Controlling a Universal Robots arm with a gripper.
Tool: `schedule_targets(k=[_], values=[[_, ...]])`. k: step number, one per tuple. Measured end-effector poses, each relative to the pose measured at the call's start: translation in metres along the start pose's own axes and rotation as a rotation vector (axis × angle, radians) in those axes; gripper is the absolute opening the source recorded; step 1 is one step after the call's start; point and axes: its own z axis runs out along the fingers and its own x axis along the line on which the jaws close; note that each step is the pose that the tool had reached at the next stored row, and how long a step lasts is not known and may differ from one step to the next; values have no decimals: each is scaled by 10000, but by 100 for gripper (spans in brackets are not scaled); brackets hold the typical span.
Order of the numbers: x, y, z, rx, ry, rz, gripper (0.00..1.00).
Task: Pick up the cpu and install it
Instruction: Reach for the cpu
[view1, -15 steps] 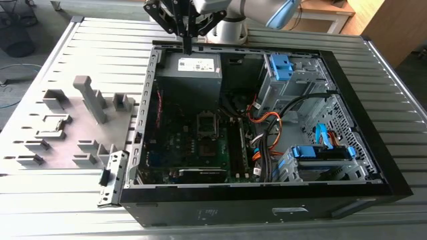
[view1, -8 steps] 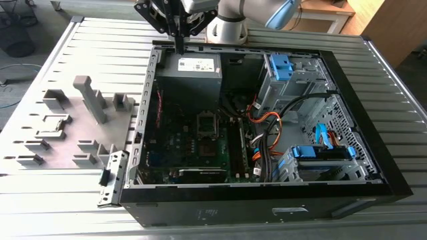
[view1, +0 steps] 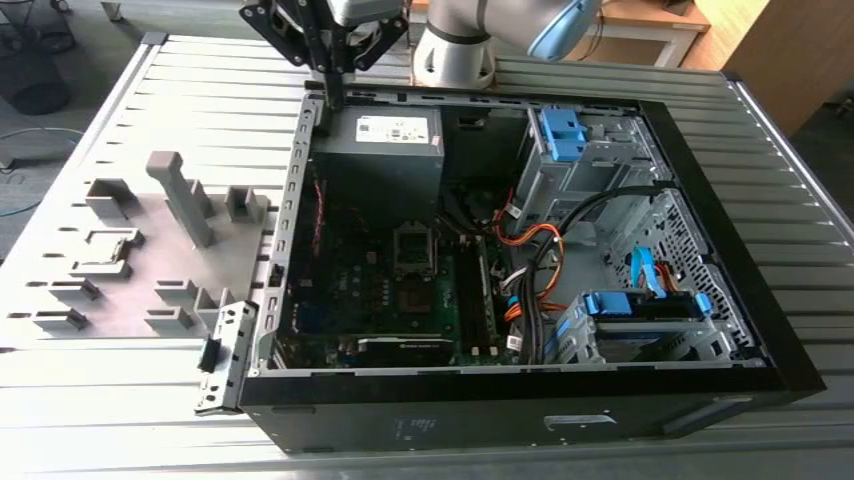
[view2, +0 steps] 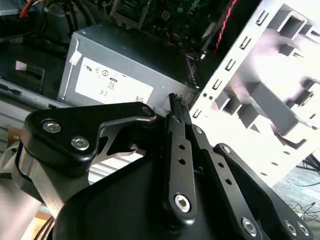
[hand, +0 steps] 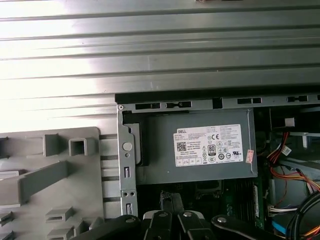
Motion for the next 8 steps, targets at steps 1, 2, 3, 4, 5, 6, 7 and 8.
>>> schedule_targets(k=[1,2,3,4,5,6,7,8], values=[[23,-2,0,0,0,0,11],[45,-3,-1,1,0,-1,11],[68,-5,-1,1,0,-2,11],[90,-7,-1,0,0,-2,11],[114,-8,-1,0,0,0,11],[135,-10,-1,0,0,-1,11],[157,-12,-2,0,-1,0,11],[180,-14,-2,0,0,0,11]])
